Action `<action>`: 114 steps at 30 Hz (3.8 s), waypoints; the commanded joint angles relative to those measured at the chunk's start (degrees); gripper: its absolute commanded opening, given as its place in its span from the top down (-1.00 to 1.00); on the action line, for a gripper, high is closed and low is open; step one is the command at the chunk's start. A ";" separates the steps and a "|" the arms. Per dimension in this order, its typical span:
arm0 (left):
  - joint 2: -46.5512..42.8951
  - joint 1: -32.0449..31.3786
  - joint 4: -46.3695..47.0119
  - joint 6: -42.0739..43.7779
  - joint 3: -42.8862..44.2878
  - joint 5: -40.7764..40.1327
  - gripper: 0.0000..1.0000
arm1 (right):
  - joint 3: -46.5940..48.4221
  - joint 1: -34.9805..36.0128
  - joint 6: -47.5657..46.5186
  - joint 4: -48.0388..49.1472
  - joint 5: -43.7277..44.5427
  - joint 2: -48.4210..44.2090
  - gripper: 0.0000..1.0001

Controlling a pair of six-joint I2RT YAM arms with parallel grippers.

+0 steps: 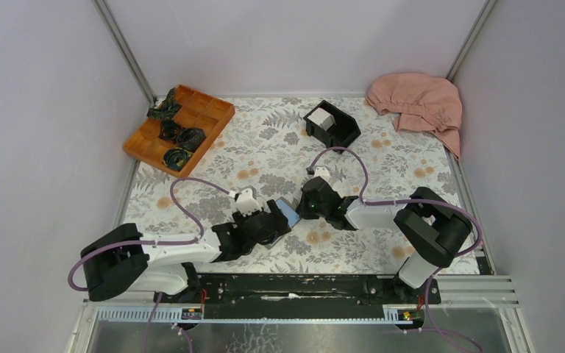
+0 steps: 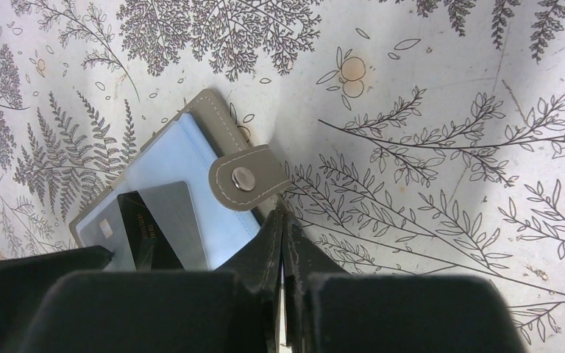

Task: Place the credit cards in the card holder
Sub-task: Move the card holder to the center of the board.

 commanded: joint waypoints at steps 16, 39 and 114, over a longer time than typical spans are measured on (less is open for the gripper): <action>-0.02 -6.62 -3.52 -1.60 2.05 2.84 -0.76 | -2.18 -1.17 -3.34 -10.87 4.62 3.37 1.00; 8.49 -4.95 -10.97 -8.43 3.50 -5.27 -0.73 | -6.44 -2.21 -2.48 -12.03 5.86 -1.61 1.00; 14.42 19.81 17.23 24.01 17.51 6.20 -1.00 | 3.88 -10.88 -11.93 -10.20 5.78 -6.46 0.72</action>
